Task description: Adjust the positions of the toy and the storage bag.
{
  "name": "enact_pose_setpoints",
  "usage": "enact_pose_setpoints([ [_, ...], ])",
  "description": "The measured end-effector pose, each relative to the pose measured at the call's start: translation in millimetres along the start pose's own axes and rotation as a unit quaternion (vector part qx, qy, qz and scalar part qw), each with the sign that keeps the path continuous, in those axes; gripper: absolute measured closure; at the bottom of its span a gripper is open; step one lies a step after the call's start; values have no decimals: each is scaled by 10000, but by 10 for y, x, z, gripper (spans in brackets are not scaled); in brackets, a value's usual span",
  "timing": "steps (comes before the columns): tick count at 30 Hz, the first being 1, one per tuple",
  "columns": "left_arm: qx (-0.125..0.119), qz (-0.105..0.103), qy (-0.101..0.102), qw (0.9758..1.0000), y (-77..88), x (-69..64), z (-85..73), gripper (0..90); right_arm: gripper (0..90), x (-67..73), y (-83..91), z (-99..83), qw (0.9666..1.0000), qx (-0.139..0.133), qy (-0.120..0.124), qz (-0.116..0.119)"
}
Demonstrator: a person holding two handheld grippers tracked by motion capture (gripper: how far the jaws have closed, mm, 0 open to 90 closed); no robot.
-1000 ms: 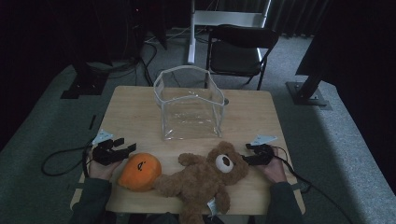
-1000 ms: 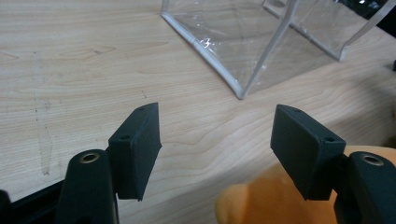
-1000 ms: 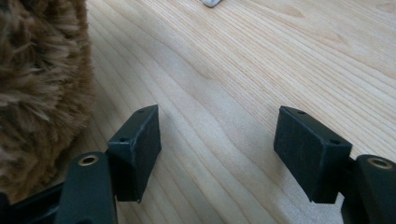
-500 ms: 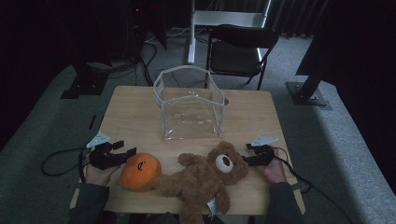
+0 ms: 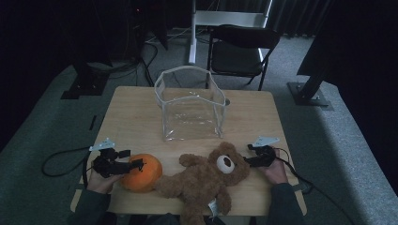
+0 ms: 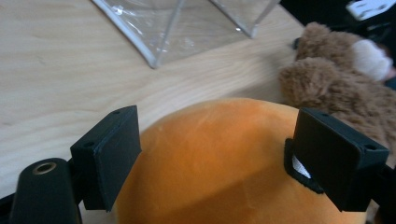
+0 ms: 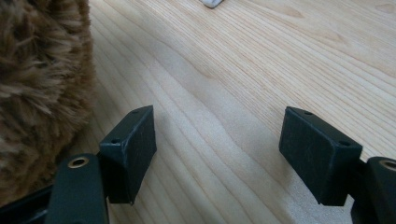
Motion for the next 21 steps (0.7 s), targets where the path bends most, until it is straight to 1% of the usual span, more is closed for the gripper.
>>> enact_pose_setpoints([
  [4,81,-295,52,9995,-69,19,-44,145,259,0,-1,0,10000,-1,10,9],
  [5,119,-327,51,9994,-86,12,-46,140,259,0,-1,0,10000,3,12,9],
  [10,184,-396,-67,9990,-99,-13,-49,140,259,0,-1,0,10000,2,12,10],
  [13,237,-363,-135,9990,-123,-13,-61,164,259,1,0,0,10000,4,9,10],
  [14,274,-273,-174,9991,-136,-11,-65,212,259,0,-1,0,10000,2,12,9],
  [15,321,-203,-144,9992,-158,-7,-67,255,259,0,-1,0,10000,3,13,9],
  [16,349,-205,-117,9991,-175,-1,-66,284,258,0,-1,0,10000,3,14,9],
  [17,374,-200,-139,9990,-181,-4,-67,336,256,0,-1,0,10000,4,16,11],
  [18,402,-126,-190,9989,-185,-14,-64,363,255,1,-1,0,10000,4,16,13],
  [19,402,-126,-190,9989,-185,-14,-64,410,255,1,-1,0,10000,4,16,13],
  [20,409,-55,-228,9989,-178,-23,-55,410,255,1,-1,0,10000,4,16,14],
  [21,387,9,-248,9989,-172,-21,-51,467,255,1,-1,0,10000,5,17,15],
])
Point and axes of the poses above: each handheld gripper's, and its own axes: y roughly backward along the jaws, z roughly out of its top, x roughly to its left, the point moved 3 cm from there along -y, roughly forward along the jaws, and after that the axes turned 3 degrees about z, right-handed, at the moved point
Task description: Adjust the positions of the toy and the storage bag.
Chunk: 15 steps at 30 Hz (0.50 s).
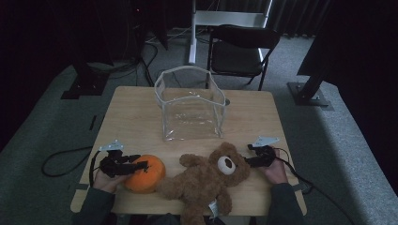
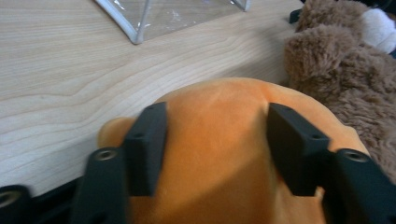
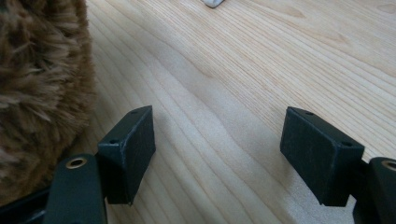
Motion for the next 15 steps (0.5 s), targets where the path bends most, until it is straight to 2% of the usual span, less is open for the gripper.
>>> enact_pose_setpoints([
  [3,-78,87,24,9999,6,1,8,565,254,0,0,0,10000,2,0,1],
  [7,-173,247,-65,9995,23,-36,48,666,253,0,0,0,10000,2,5,3],
  [15,-257,443,-146,9986,21,-37,119,778,252,0,1,-1,10000,1,9,6],
])
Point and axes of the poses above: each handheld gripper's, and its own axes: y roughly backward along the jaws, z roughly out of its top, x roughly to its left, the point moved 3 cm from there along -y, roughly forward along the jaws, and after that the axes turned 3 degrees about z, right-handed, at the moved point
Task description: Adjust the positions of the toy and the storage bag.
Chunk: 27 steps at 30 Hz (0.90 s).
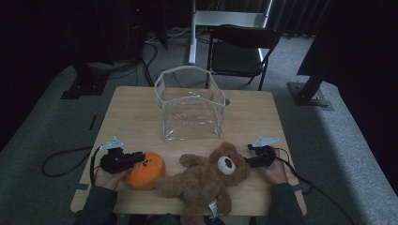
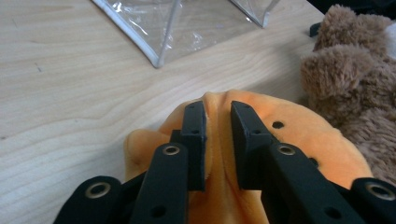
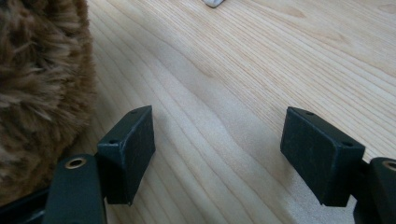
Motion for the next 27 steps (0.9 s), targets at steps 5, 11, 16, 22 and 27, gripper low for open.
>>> enact_pose_setpoints([
  [5,-84,271,-64,9996,17,33,75,806,252,0,0,0,10000,0,-1,1],
  [11,-192,452,-1,9988,-1,136,139,808,250,1,2,-1,10000,2,0,-1],
  [16,-266,539,86,9982,-20,235,193,808,250,1,2,-2,10000,0,0,0],
  [22,-374,804,86,9960,-49,376,321,808,250,1,2,-2,10000,2,1,0],
  [27,-453,1095,131,9929,-109,567,489,809,249,1,1,-2,10000,-2,1,-1],
])
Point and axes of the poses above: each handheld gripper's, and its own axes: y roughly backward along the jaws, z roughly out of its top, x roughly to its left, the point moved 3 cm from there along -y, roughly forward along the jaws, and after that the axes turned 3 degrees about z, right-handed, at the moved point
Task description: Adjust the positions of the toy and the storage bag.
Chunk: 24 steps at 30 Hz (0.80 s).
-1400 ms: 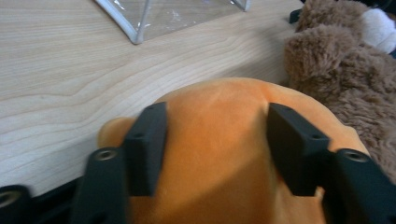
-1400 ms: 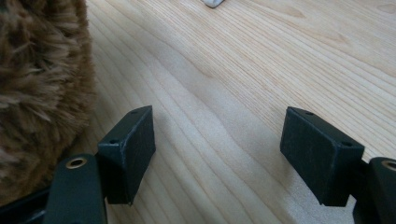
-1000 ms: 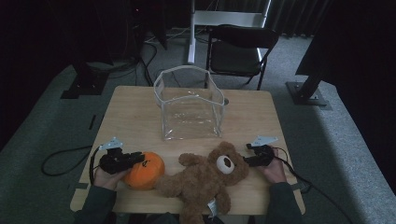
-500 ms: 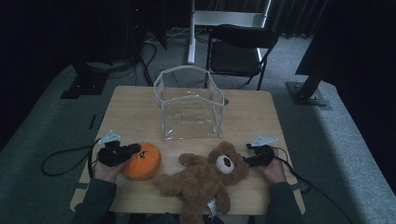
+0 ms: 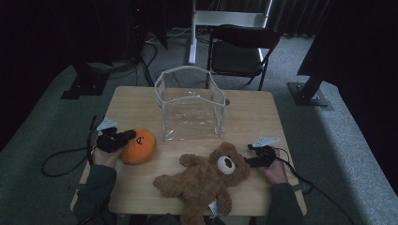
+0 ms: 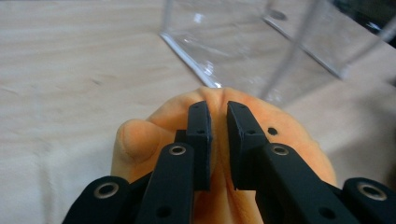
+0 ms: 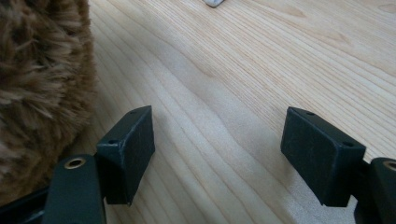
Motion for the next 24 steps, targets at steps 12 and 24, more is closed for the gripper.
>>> enact_pose_setpoints([
  [12,-164,368,176,9990,-388,365,422,823,249,-1,0,0,10000,-1,6,2],
  [24,-129,590,404,9974,-693,515,516,718,247,0,0,0,10000,2,6,4],
])
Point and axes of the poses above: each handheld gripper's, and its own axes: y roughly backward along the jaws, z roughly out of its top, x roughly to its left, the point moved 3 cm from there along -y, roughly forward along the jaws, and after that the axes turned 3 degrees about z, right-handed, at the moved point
